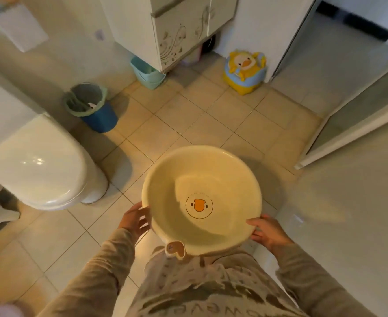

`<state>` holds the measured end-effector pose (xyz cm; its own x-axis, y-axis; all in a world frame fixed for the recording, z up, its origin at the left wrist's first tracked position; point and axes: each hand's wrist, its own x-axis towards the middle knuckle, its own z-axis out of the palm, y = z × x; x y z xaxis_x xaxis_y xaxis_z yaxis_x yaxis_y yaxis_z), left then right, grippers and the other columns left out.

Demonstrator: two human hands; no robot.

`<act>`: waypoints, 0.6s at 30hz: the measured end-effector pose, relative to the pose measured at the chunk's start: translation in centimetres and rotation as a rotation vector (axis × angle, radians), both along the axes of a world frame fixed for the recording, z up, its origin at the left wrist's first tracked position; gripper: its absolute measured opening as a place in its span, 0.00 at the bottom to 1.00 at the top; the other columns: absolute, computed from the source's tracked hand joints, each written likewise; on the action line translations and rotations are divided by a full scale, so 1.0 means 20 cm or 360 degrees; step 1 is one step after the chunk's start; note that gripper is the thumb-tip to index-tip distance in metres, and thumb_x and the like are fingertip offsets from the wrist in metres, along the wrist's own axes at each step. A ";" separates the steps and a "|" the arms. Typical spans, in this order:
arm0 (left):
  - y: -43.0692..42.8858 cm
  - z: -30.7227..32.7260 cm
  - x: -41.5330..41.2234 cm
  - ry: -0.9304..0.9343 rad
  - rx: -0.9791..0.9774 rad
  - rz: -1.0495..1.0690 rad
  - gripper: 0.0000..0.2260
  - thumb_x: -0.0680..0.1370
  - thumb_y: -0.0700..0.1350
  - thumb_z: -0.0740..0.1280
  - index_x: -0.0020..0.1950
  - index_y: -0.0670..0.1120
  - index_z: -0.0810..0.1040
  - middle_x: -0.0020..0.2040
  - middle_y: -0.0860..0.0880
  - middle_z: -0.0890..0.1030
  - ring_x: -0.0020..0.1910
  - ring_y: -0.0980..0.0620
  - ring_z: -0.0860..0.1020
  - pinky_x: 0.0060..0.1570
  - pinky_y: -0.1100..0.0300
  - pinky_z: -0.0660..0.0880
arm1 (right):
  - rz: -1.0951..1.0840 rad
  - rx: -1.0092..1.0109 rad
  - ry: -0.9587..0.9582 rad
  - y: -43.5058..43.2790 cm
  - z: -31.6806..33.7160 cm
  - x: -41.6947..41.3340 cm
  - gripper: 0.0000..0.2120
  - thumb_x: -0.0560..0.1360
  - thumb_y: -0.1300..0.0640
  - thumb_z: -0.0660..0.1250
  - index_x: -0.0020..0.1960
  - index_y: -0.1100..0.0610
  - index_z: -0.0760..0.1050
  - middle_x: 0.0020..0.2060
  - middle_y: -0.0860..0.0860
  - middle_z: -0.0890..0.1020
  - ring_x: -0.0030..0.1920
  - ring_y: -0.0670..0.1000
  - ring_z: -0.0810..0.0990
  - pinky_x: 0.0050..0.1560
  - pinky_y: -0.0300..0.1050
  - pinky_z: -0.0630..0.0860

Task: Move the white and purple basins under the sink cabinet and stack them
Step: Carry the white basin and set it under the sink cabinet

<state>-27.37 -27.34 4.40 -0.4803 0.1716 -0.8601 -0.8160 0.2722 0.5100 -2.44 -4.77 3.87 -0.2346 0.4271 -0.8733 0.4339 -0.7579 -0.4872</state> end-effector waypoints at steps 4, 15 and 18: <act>0.29 0.01 -0.02 -0.0015 0.0009 0.0003 0.11 0.77 0.37 0.59 0.57 0.45 0.74 0.44 0.46 0.77 0.42 0.46 0.75 0.42 0.52 0.75 | -0.0028 0.0047 0.0026 0.31 0.01 -0.05 0.20 0.71 0.70 0.65 0.63 0.65 0.73 0.52 0.62 0.79 0.49 0.59 0.76 0.44 0.49 0.74; 1.13 -0.02 -0.37 -0.0050 0.0031 -0.0188 0.17 0.78 0.36 0.59 0.67 0.43 0.71 0.45 0.47 0.76 0.43 0.46 0.74 0.52 0.49 0.71 | -0.0232 0.0039 0.0053 0.95 -0.06 -0.24 0.17 0.71 0.70 0.66 0.60 0.65 0.73 0.49 0.60 0.79 0.49 0.62 0.78 0.51 0.58 0.78; 1.40 -0.02 -0.50 -0.0058 0.0029 -0.0259 0.18 0.78 0.36 0.59 0.69 0.42 0.70 0.51 0.44 0.76 0.49 0.43 0.74 0.53 0.49 0.70 | -0.0328 0.0034 0.0016 1.16 -0.05 -0.33 0.18 0.71 0.70 0.67 0.60 0.65 0.73 0.51 0.62 0.78 0.48 0.62 0.78 0.44 0.54 0.79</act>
<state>-37.42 0.62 4.07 -0.4136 0.2604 -0.8725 -0.7798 0.3933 0.4870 -8.99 18.38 2.97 -0.1489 0.4852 -0.8616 0.2660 -0.8196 -0.5075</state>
